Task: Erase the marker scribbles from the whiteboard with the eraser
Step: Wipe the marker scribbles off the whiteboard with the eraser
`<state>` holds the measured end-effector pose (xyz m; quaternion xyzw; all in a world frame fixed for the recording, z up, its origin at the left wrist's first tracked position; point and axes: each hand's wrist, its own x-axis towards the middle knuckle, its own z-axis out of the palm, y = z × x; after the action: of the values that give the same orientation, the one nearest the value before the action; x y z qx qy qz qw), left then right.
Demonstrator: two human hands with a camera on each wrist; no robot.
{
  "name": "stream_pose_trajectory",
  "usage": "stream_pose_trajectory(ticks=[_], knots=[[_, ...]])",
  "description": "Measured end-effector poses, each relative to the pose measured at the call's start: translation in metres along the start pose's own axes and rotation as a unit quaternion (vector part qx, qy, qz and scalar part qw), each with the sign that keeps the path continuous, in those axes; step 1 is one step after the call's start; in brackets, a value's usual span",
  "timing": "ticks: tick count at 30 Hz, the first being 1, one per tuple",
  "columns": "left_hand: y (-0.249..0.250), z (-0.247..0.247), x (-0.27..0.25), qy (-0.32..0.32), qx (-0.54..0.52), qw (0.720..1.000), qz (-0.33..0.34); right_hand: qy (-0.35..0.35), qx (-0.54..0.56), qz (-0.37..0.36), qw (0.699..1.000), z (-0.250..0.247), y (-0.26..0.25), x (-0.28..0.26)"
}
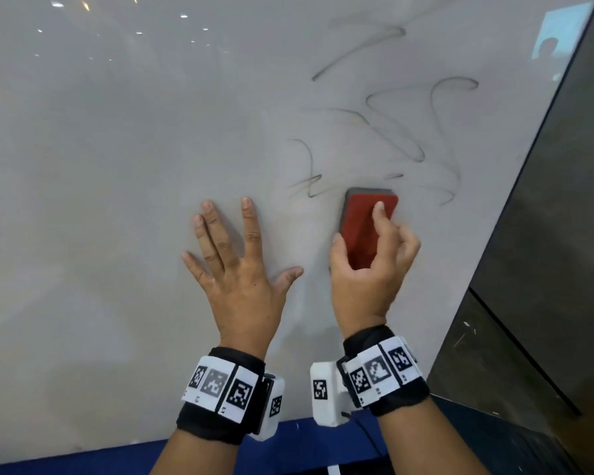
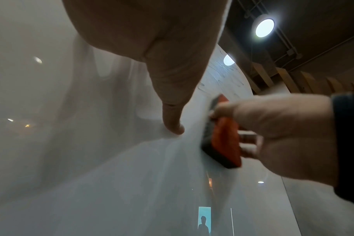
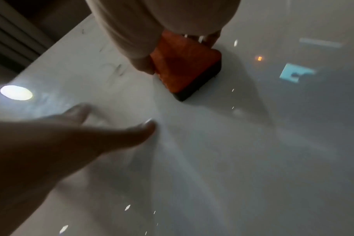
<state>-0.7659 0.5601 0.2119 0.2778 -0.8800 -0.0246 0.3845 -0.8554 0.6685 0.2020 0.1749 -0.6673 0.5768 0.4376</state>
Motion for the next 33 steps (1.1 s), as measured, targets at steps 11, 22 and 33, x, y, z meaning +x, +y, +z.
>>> stream_pose_trajectory(ticks=[11,22,33], knots=[[-0.008,-0.009,-0.005,-0.006,-0.041,0.999,0.026,0.055,0.012,0.08,0.995,-0.015,0.014,0.01],[0.022,-0.014,-0.011,0.012,-0.073,0.988,0.135,-0.172,0.076,-0.017,0.982,-0.017,-0.02,-0.012],[0.019,-0.011,0.019,0.232,-0.108,0.964,0.07,-0.163,-0.184,0.033,0.969,-0.046,0.012,0.035]])
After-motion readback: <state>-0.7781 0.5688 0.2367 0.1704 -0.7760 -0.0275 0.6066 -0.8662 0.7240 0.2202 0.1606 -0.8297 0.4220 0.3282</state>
